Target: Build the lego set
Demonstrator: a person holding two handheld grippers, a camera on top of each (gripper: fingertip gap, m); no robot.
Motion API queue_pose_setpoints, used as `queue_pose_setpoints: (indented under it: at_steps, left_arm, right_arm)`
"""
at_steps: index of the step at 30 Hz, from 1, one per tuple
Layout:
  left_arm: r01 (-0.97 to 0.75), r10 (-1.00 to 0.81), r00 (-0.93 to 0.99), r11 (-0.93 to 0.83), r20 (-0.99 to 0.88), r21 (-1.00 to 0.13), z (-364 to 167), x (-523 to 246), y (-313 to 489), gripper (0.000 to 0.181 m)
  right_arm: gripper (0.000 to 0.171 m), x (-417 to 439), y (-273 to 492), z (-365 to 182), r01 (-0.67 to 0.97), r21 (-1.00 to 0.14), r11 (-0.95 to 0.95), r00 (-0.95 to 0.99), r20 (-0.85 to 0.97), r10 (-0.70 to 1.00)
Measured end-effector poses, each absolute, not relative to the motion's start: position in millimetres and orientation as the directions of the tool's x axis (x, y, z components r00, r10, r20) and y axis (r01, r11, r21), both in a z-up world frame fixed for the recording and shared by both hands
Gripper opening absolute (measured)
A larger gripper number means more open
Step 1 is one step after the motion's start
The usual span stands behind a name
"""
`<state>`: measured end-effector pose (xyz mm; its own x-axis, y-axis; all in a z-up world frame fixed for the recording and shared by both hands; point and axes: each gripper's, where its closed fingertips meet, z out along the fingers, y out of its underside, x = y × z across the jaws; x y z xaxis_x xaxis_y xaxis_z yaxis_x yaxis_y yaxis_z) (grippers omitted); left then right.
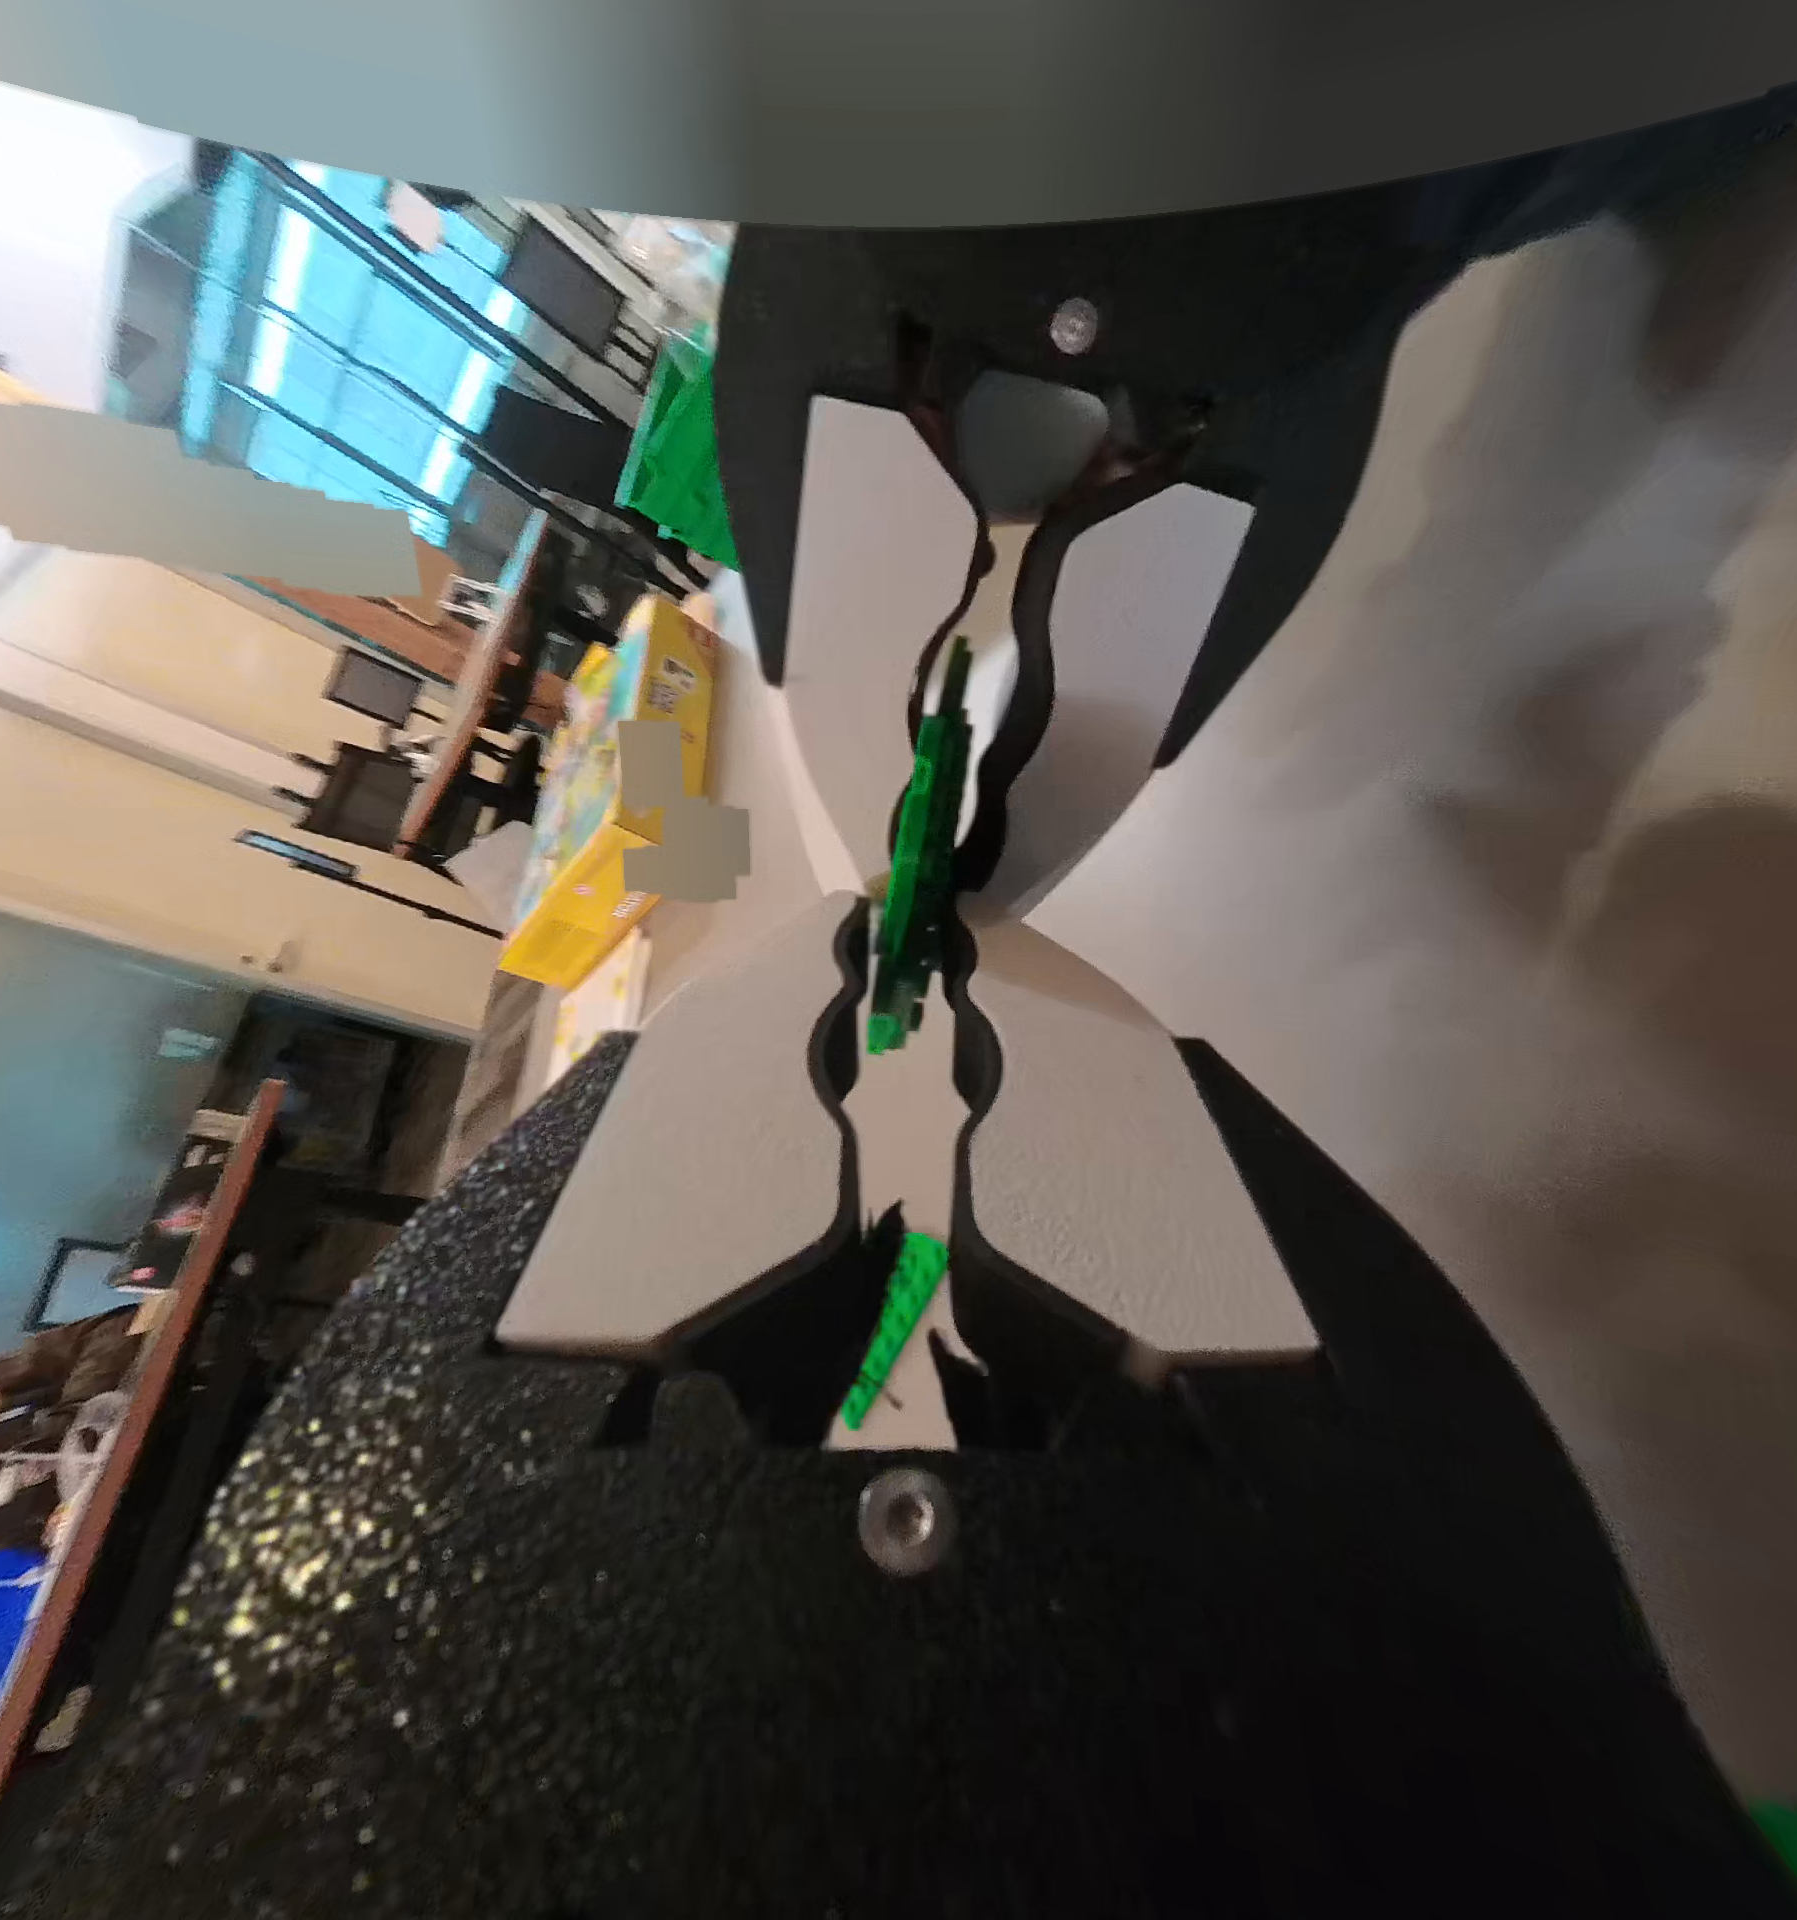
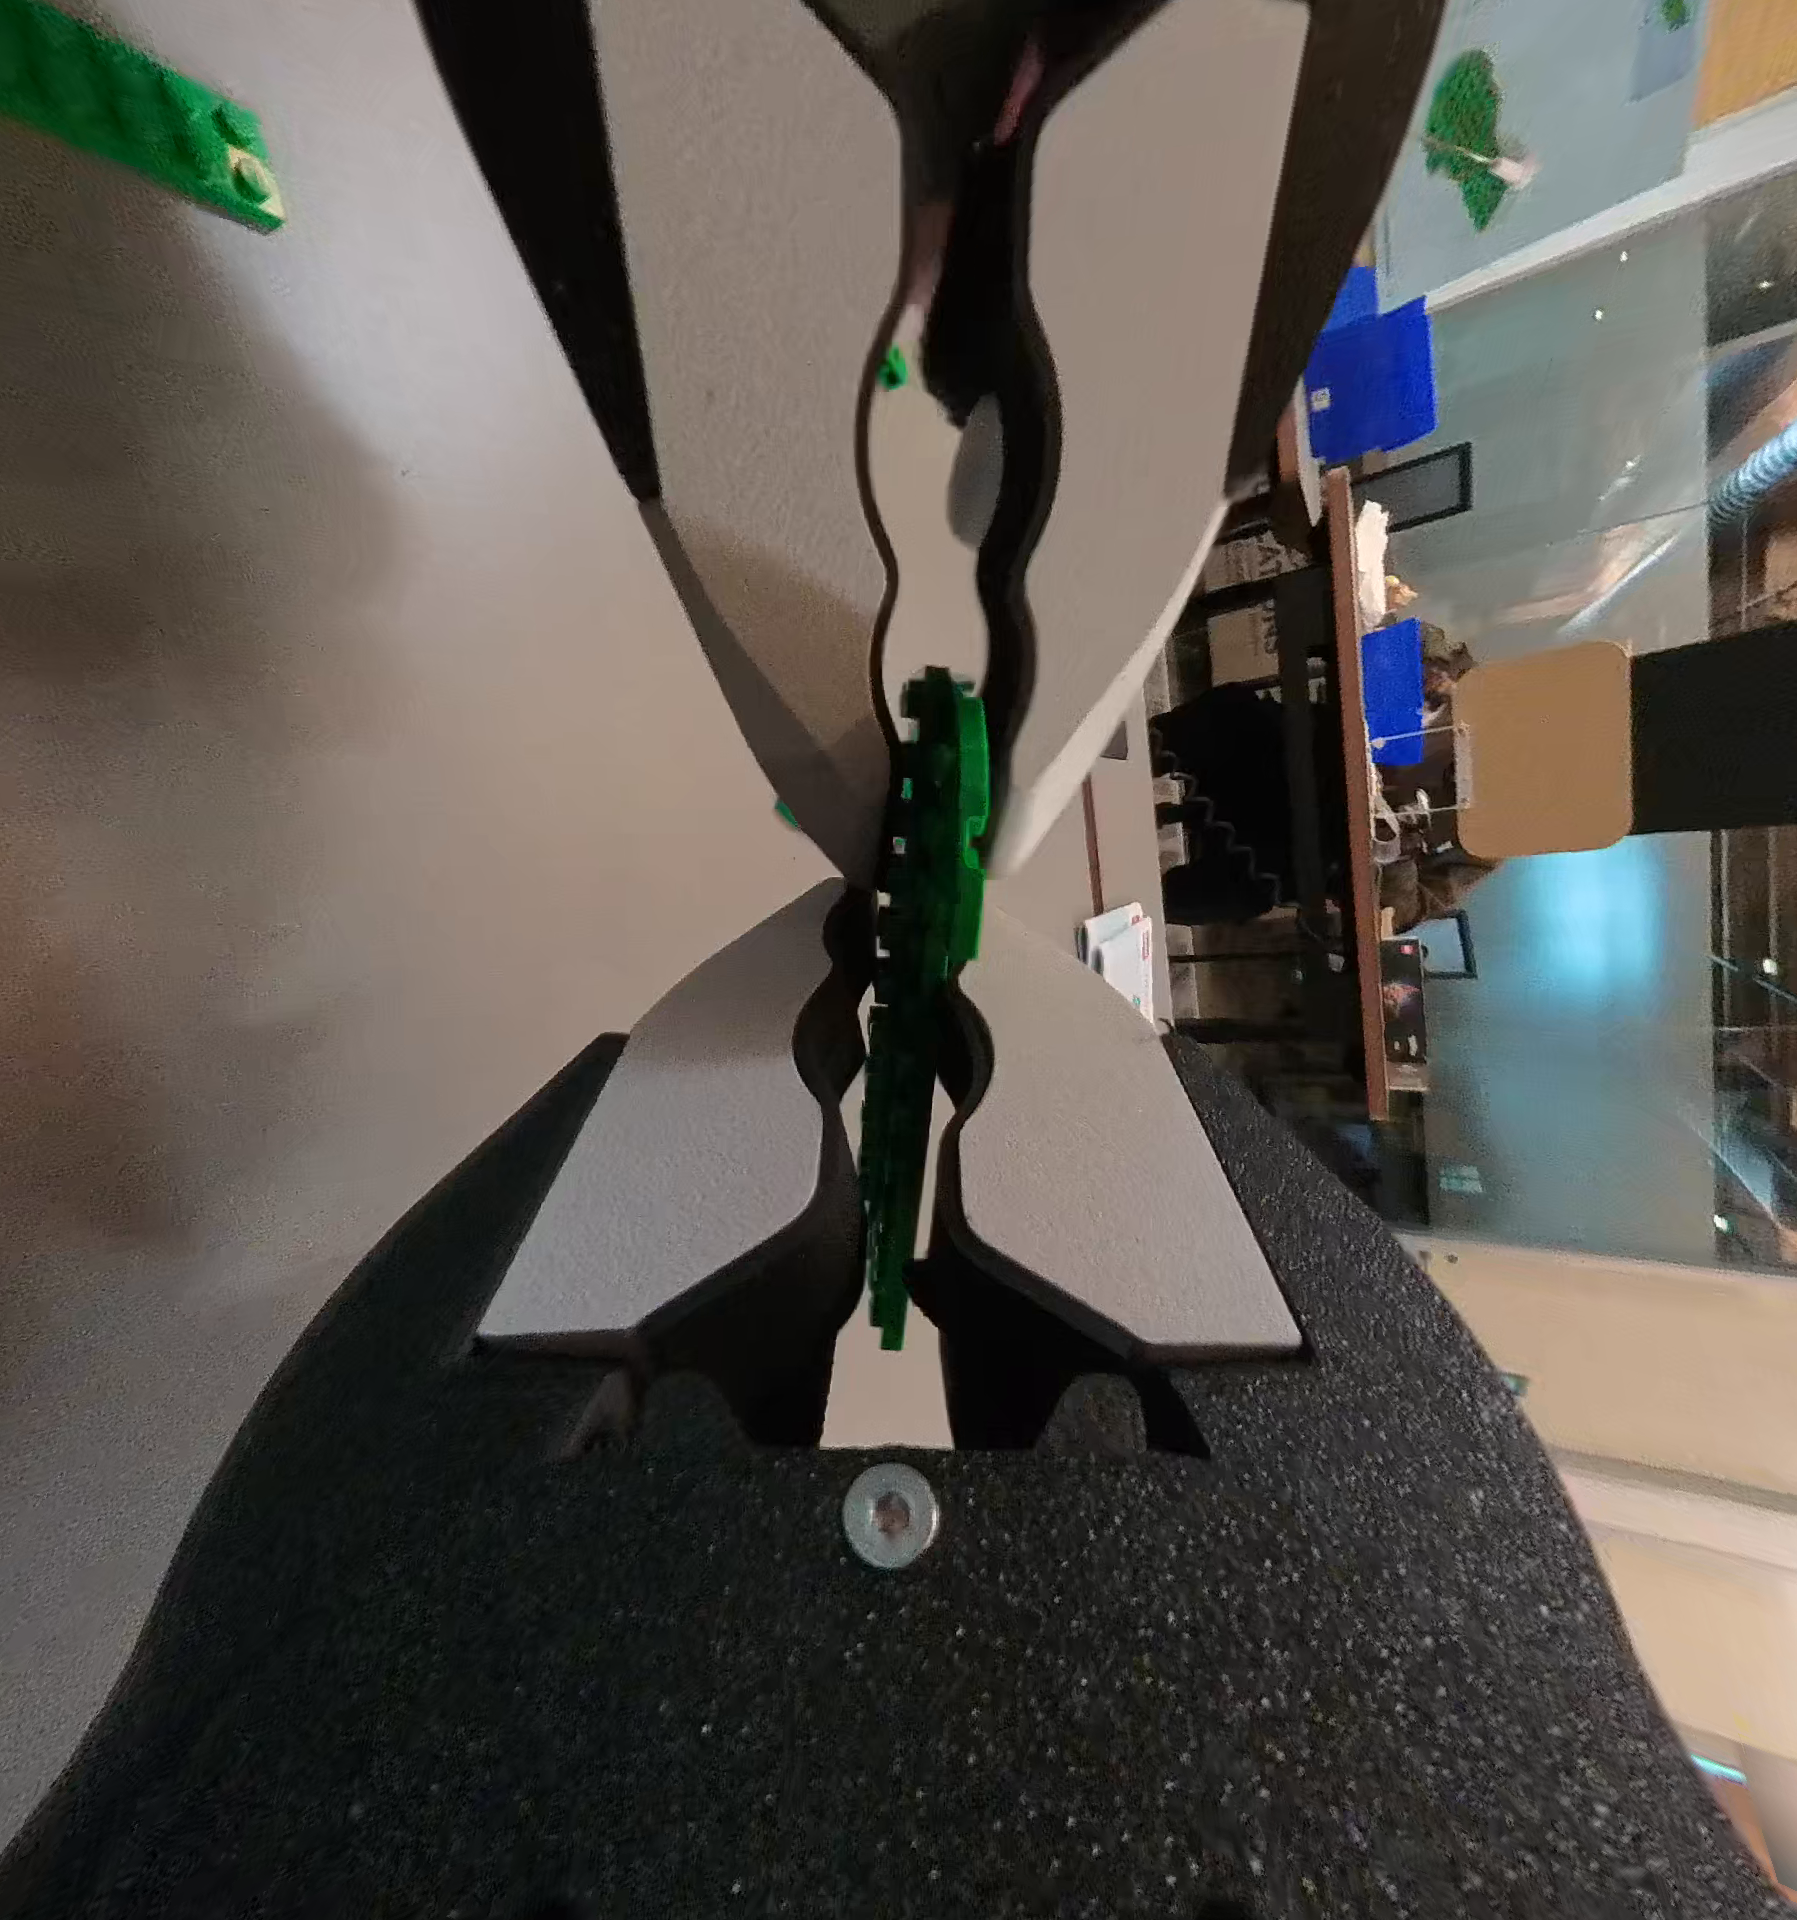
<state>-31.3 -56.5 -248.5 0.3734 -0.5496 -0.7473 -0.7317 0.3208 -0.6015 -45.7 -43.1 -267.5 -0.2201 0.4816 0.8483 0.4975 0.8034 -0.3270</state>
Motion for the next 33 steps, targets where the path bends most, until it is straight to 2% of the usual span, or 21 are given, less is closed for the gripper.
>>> queue_pose_setpoints:
  at_steps: [1, 2, 3, 6, 12, 15, 17, 21, 23, 26, 28, 30, 33]
  left_arm:
    - [-0.732, -0.507, 0.387, 0.338, -0.77, -0.591, -244.0, -32.7, -54.8, 0.02]
    - [-0.742, -0.463, 0.39, 0.355, -0.796, -0.569, -240.2, -34.4, -53.4, 0.03]
    - [-0.752, -0.449, 0.372, 0.368, -0.813, -0.547, -240.3, -34.1, -53.9, 0.03]
    - [-0.762, -0.494, 0.305, 0.387, -0.814, -0.52, -250.2, -28.9, -60.0, 0.018]
    - [-0.746, -0.599, 0.342, 0.294, -0.724, -0.597, -255.3, -27.9, -59.1, 0.009]
    - [-0.747, -0.63, 0.349, 0.26, -0.694, -0.611, -265.6, -30.1, -57.4, 0.009]
    - [-0.693, -0.69, 0.412, 0.186, -0.595, -0.697, -268.3, -32.0, -55.2, 0.009]
    - [-0.512, -0.754, 0.575, -0.03, -0.317, -0.859, -266.0, -47.7, -46.2, 0.008]
    - [-0.422, -0.761, 0.615, -0.098, -0.205, -0.902, -262.9, -55.6, -44.0, 0.008]
    - [-0.378, -0.77, 0.613, -0.092, -0.175, -0.921, -259.6, -60.9, -43.9, 0.008]
    - [-0.34, -0.781, 0.613, -0.124, -0.12, -0.932, -260.3, -62.0, -44.4, 0.008]
    - [-0.247, -0.788, 0.616, -0.199, 0.005, -0.948, -258.1, -60.8, -44.7, 0.007]
    - [-0.07, -0.761, 0.599, -0.358, 0.247, -0.931, -252.5, -58.4, -44.2, 0.007]
  right_arm:
    - [0.01, -45.5, -42.5, -265.9, 0.496, -0.334, 0.801, -0.213, 0.848, 0.485]
    - [0.01, -45.2, -42.5, -265.7, 0.494, -0.333, 0.803, -0.212, 0.85, 0.483]
    - [0.009, -45.1, -42.6, -265.9, 0.493, -0.325, 0.807, -0.213, 0.854, 0.474]
    - [0.009, -44.4, -43.3, -265.8, 0.488, -0.29, 0.823, -0.222, 0.871, 0.439]
    - [0.009, -42.5, -40.6, -266.3, 0.493, -0.144, 0.858, -0.239, 0.926, 0.293]
    - [0.01, -43.7, -39.5, -276.7, 0.494, -0.137, 0.858, -0.275, 0.912, 0.304]
    - [0.011, -46.2, -38.9, -281.6, 0.483, -0.203, 0.851, -0.278, 0.887, 0.37]
    - [0.045, -39.8, -18.1, -263.6, 0.504, -0.311, 0.806, -0.16, 0.883, 0.441]
    - [0.045, -32.1, -6.5, -255.3, 0.491, -0.334, 0.805, -0.119, 0.889, 0.442]
    - [0.043, -23.0, -0.7, -253.4, 0.444, -0.333, 0.832, -0.123, 0.897, 0.425]
    - [0.043, -20.2, -3.5, -249.3, 0.397, -0.284, 0.873, -0.118, 0.927, 0.356]
    - [0.044, -21.6, -9.0, -246.4, 0.355, -0.221, 0.908, -0.1, 0.957, 0.272]
    - [0.054, -29.4, -6.3, -251.1, 0.412, -0.156, 0.898, -0.098, 0.972, 0.214]
